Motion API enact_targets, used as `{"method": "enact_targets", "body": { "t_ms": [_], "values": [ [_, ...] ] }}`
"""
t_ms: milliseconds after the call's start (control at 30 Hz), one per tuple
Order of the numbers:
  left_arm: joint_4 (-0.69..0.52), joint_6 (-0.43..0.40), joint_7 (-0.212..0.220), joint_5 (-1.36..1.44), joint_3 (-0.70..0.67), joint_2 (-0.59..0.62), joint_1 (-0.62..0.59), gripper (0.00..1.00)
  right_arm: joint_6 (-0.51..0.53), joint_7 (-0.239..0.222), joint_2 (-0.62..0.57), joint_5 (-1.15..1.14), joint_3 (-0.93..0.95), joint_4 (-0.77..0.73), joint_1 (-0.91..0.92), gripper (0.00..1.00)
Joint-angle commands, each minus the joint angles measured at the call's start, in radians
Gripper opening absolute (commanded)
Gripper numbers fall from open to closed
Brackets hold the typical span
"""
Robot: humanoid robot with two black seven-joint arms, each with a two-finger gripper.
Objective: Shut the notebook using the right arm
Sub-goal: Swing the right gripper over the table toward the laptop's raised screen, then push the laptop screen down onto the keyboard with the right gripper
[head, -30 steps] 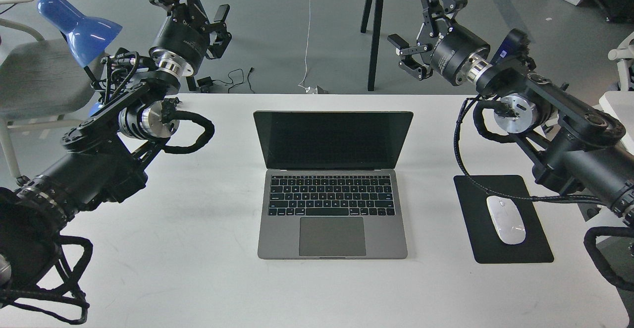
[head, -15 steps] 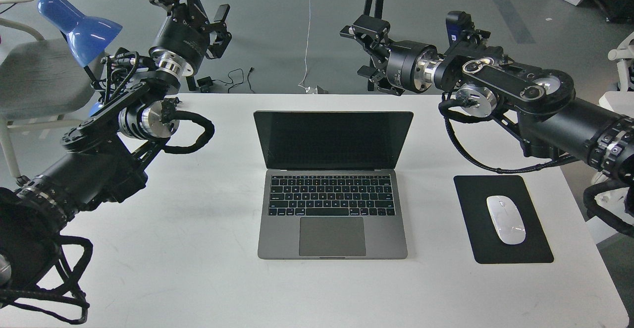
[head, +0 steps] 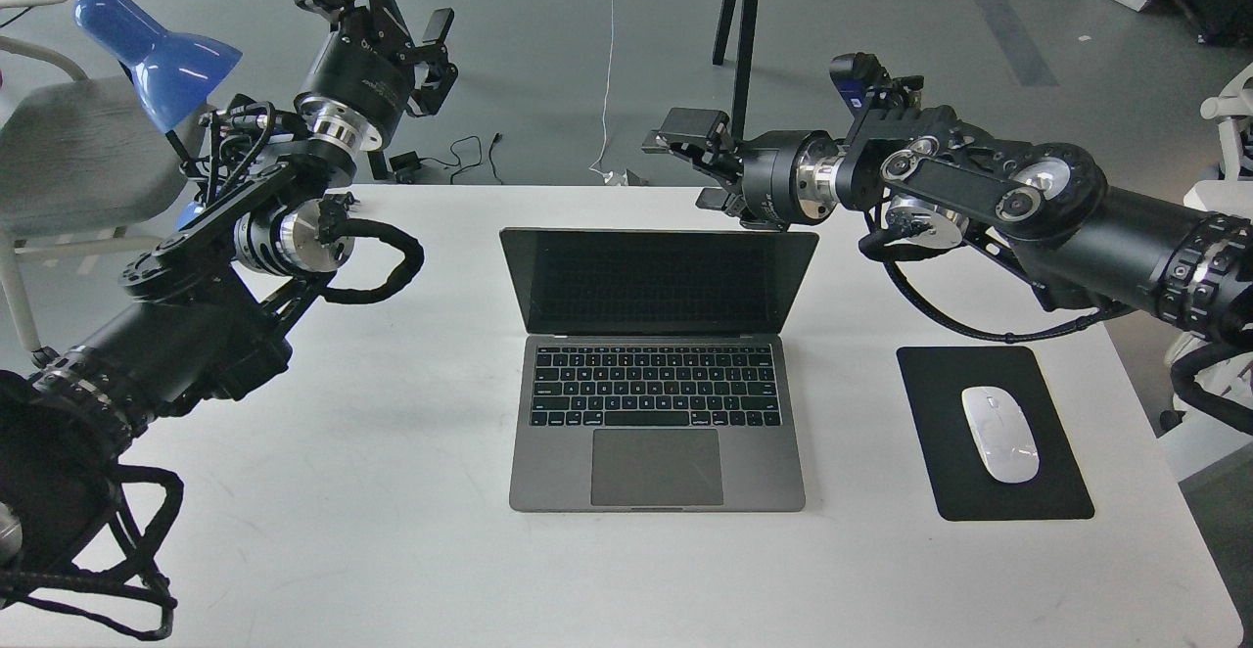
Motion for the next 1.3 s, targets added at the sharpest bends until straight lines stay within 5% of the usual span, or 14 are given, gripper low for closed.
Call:
{"method": "enact_targets", "body": {
  "t_ms": [0, 667, 1267],
  "values": [
    [0.000, 0.000, 0.000, 0.000, 0.000, 0.000, 0.000, 1.00, 0.010, 0.000, -0.006, -0.010, -0.040, 0.043, 0.009, 1.00],
    [0.000, 0.000, 0.000, 0.000, 0.000, 0.000, 0.000, 1.00, 0.013, -0.002, -0.072, -0.039, -0.180, 0.331, 0.037, 1.00],
    [0.000, 0.000, 0.000, 0.000, 0.000, 0.000, 0.000, 1.00, 0.013, -0.002, 0.021, -0.113, -0.286, 0.340, -0.034, 1.00]
  ]
}}
